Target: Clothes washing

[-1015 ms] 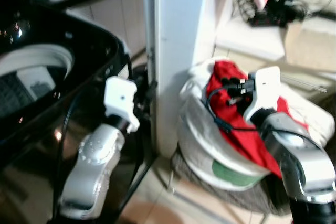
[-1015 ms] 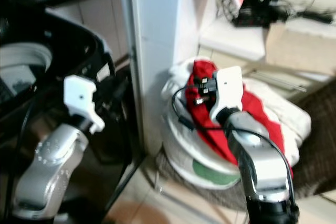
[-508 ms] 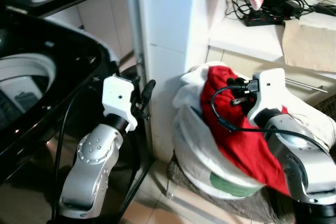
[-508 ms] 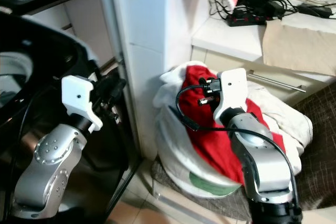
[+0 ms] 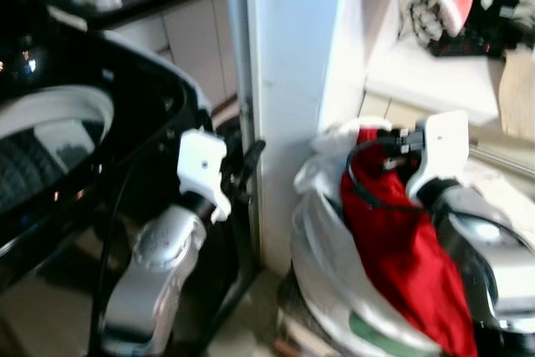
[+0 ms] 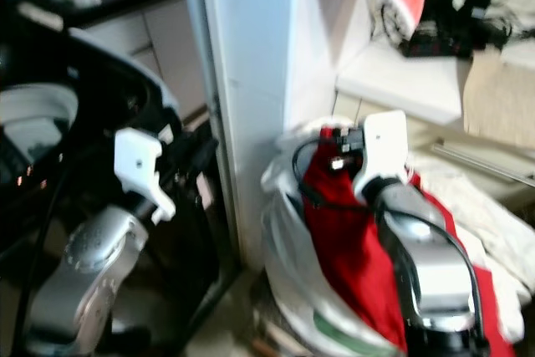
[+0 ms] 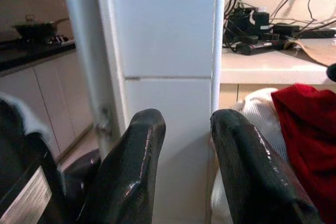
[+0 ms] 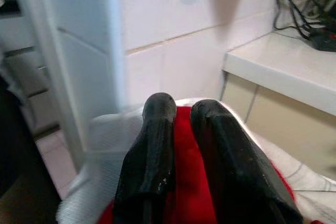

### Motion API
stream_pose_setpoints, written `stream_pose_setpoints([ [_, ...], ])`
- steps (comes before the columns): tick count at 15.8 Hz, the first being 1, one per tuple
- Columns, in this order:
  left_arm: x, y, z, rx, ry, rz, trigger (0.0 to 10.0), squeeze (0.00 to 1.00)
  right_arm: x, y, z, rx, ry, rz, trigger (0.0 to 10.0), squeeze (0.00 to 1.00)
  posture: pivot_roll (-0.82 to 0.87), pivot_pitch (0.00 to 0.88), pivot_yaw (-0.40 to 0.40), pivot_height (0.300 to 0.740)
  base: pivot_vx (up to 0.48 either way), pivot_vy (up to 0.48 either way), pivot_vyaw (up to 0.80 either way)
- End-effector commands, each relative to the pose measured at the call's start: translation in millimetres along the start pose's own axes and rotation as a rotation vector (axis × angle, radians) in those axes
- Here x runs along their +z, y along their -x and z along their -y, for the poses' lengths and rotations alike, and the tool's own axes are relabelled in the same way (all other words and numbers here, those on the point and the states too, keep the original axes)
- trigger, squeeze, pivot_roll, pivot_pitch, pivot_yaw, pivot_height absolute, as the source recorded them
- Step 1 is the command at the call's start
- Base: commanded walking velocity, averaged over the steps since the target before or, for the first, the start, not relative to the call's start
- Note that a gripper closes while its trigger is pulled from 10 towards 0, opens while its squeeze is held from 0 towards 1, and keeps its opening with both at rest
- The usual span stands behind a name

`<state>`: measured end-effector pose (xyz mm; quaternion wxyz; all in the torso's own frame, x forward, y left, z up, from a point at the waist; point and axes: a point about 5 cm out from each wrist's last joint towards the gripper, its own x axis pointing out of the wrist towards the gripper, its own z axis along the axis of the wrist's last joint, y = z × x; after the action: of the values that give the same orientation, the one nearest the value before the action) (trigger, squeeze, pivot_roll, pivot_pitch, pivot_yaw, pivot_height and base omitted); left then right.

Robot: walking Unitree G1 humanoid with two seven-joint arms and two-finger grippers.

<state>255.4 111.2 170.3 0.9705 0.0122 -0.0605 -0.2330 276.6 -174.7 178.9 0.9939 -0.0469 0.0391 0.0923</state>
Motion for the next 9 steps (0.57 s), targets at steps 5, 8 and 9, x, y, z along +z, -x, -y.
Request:
stream_pose_setpoints([
  [5, 1.4, 2.0, -1.9, -0.009, -0.011, -0.005, 10.0, 0.00, 0.9, 1.2, -4.8, 0.004, -0.026, -0.006, 10.0, 0.00, -0.04, 0.014, 0.019, 0.740, 0.000, 0.000, 0.00],
  [8, 0.5, 1.7, -2.3, -0.008, -0.012, -0.009, 10.0, 0.00, -0.7, 1.8, -2.1, -0.027, -0.043, -0.026, 10.0, 0.00, -0.04, 0.015, 0.019, 0.740, 0.000, 0.000, 0.00],
  [9, 0.0, 1.2, -3.2, -0.003, -0.013, -0.012, 10.0, 0.00, -1.4, 2.2, -1.8, -0.031, -0.059, -0.033, 10.0, 0.00, -0.04, 0.015, 0.020, 0.740, 0.000, 0.000, 0.00],
])
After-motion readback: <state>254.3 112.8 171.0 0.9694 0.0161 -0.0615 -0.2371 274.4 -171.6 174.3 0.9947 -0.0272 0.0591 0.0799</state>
